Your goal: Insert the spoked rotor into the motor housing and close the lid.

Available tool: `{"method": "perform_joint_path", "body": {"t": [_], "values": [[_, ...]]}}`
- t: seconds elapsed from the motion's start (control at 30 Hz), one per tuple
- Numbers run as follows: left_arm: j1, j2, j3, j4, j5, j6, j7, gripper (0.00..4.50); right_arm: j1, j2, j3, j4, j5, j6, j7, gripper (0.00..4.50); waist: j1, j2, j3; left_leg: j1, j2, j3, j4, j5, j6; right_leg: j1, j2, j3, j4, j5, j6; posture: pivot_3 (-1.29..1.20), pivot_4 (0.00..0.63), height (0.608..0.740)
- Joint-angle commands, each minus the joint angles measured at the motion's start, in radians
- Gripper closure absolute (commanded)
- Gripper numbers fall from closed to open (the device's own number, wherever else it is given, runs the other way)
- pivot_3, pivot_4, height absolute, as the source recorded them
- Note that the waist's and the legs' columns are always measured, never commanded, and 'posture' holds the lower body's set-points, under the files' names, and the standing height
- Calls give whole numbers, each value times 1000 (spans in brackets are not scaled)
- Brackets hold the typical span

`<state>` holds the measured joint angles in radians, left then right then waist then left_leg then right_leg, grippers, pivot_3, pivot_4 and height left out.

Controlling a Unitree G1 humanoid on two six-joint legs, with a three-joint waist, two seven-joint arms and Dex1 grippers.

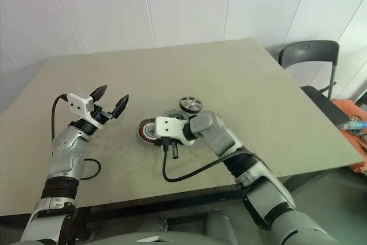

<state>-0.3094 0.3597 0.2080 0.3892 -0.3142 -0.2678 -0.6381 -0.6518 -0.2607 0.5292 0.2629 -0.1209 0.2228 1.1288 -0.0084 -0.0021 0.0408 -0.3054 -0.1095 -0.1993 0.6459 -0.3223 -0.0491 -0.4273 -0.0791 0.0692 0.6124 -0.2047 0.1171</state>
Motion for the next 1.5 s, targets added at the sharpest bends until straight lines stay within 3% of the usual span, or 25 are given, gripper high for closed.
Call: {"method": "perform_joint_path", "body": {"t": [0.03,0.17,0.43,0.63,0.8,1.1,1.5], "values": [[-10,14,8,-22,1,-9,0,0,-9,-5,-28,-33,27,13,-4,3888,-1,0,0,0,0,0,0,0,0,0,0,0,0,0,0,0,0,740],[-10,11,7,-11,2,-16,-4,0,-9,9,-51,-15,46,30,-35,2625,-3,0,0,0,0,0,0,0,0,0,0,0,0,-1,1,0,0,740],[2,3,8,-14,-18,-30,-37,0,13,20,-267,-139,271,246,-76,2625,0,0,0,0,1,1,0,0,0,0,0,0,0,0,0,0,0,740],[49,-15,-13,-81,-75,5,-129,0,130,-53,-442,-269,316,322,-246,2625,4,0,0,0,1,1,0,-1,1,0,0,0,-2,-1,2,0,0,740],[57,-24,-41,-122,-70,43,-135,0,238,-163,-483,-307,258,320,-349,2625,21,0,0,0,1,3,0,-1,2,0,0,0,-2,-2,4,0,0,740],[62,-30,-74,-215,-68,105,-117,0,405,-303,-547,-349,280,351,-378,2625,22,-2,1,-1,2,5,0,-2,3,1,0,0,-6,-3,4,0,0,740],[109,-33,-70,-166,-65,46,-166,0,444,-244,-507,-273,242,286,-486,2625,23,-2,1,-2,2,7,0,-4,7,5,0,0,-16,1,6,0,0,740]]}}
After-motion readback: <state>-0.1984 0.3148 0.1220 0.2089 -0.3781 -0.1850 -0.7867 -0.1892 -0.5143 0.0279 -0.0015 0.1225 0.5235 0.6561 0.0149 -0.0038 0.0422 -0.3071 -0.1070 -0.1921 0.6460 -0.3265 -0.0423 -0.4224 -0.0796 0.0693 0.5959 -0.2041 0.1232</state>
